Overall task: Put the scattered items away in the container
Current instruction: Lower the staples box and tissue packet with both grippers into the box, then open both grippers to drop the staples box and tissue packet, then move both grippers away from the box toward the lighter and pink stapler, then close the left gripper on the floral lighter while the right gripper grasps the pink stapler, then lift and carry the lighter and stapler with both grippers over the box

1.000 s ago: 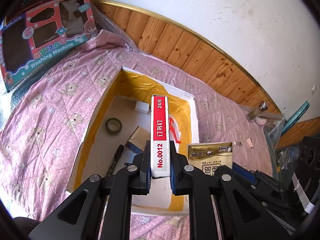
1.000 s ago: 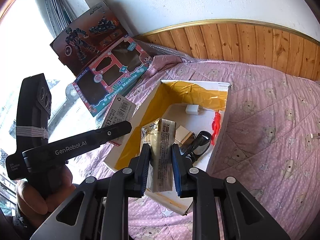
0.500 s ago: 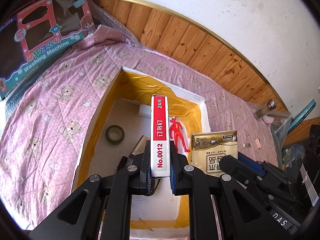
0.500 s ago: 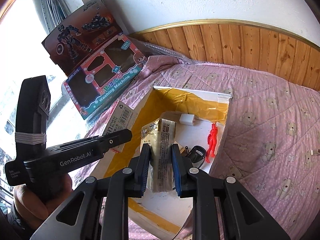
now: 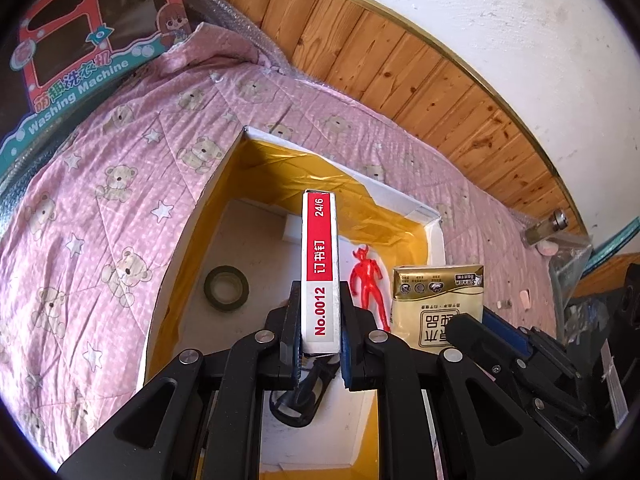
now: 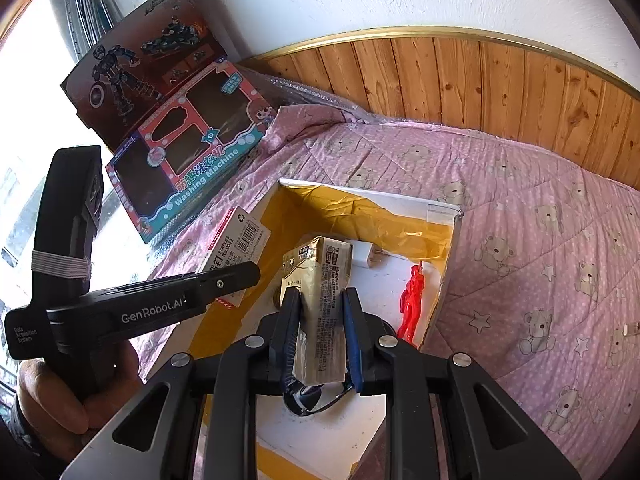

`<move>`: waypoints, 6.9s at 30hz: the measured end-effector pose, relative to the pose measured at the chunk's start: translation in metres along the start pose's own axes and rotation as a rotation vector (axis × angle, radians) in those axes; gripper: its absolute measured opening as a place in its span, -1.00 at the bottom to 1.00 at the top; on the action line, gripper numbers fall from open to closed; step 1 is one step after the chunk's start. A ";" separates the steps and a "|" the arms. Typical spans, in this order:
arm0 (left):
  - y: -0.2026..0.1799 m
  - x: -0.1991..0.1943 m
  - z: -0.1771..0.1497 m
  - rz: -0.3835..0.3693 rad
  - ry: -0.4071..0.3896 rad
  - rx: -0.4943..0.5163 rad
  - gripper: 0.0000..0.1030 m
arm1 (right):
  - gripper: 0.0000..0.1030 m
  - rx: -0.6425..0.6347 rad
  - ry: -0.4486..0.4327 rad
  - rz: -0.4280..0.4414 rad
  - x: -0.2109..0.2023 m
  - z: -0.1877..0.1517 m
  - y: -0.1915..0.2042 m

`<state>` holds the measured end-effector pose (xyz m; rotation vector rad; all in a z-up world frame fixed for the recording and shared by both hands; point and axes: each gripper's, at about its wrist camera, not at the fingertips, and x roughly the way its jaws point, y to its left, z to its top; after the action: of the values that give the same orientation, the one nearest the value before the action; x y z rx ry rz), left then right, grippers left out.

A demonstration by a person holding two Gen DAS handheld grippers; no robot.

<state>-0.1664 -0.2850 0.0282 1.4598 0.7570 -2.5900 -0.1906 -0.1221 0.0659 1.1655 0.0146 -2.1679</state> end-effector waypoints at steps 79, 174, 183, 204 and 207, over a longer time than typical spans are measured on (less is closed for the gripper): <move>-0.263 -0.009 -0.185 0.070 0.051 0.438 -0.14 | -0.26 0.298 -0.067 0.042 -0.165 -0.170 -0.183; -0.412 0.224 -0.156 -0.217 0.132 0.567 -0.63 | -0.19 0.295 -0.050 -0.365 -0.117 -0.131 -0.473; -0.363 0.155 -0.169 -0.183 0.109 0.515 -0.63 | -0.19 0.280 -0.020 -0.307 -0.127 -0.150 -0.392; -0.251 0.018 -0.215 -0.173 0.045 0.391 -0.63 | -0.19 0.180 -0.011 -0.155 -0.138 -0.183 -0.207; -0.236 0.005 -0.218 -0.178 0.041 0.375 -0.63 | -0.19 0.157 -0.015 -0.133 -0.141 -0.183 -0.184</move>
<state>-0.0682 0.0213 0.0208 1.6068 0.4362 -2.9719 -0.1047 0.1545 0.0081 1.2674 -0.0887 -2.3288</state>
